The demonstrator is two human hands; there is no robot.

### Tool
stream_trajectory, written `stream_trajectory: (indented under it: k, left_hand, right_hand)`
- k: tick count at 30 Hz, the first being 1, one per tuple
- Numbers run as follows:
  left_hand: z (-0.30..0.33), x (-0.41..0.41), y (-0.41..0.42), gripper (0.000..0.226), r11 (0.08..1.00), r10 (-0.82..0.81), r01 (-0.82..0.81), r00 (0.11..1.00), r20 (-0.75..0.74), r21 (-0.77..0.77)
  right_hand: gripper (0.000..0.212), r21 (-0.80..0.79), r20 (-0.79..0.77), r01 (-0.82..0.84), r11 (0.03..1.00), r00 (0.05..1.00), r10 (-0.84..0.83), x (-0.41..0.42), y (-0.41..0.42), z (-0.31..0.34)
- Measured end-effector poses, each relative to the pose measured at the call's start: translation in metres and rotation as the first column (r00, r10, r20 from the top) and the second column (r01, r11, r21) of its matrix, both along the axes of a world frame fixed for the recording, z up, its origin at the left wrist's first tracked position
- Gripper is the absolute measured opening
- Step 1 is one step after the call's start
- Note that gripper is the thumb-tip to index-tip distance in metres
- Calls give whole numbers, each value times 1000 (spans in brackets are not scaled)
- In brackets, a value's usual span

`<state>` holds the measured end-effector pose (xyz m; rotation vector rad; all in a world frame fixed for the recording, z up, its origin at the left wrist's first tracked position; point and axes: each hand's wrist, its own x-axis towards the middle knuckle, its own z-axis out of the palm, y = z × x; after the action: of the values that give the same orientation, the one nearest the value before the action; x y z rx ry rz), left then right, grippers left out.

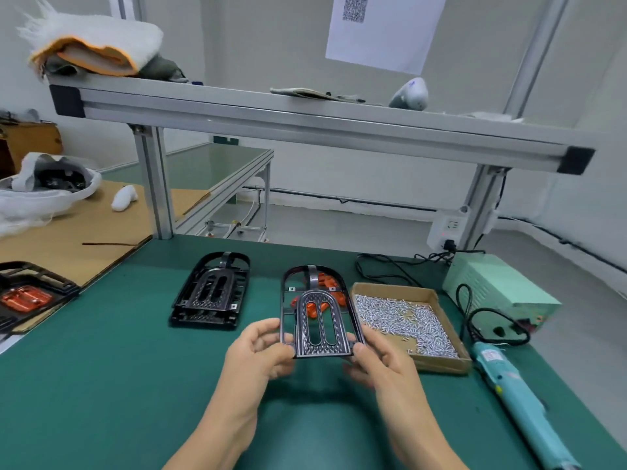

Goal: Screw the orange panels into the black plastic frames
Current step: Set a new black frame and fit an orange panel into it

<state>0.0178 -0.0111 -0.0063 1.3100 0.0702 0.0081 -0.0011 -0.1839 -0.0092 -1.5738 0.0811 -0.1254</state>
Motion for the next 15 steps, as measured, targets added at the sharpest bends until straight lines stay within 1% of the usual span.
stream_trajectory:
  k: [2,5,7,10,15]
  left_hand:
    - [0,1,-7,36,1000,-25,25,1000,-17,8]
    - [-2,4,-12,27,998,-19,21,1000,-25,63]
    - [-4,5,-14,20,995,-53,55,998,-21,86]
    - [-7,3,-12,17,992,-101,103,994,-32,77]
    - [-8,4,-7,18,986,-163,164,985,-50,13]
  right_hand:
    - [27,11,-17,-15,1000,1000,15,-7,-5,0]
    - [27,36,-60,-31,999,998,33,-12,-7,-1]
    - [27,49,-66,-52,997,996,55,-13,-6,-2]
    - [27,90,-67,-79,993,994,85,-14,-6,0]
    - [14,243,-107,-49,969,991,77,-10,-4,2]
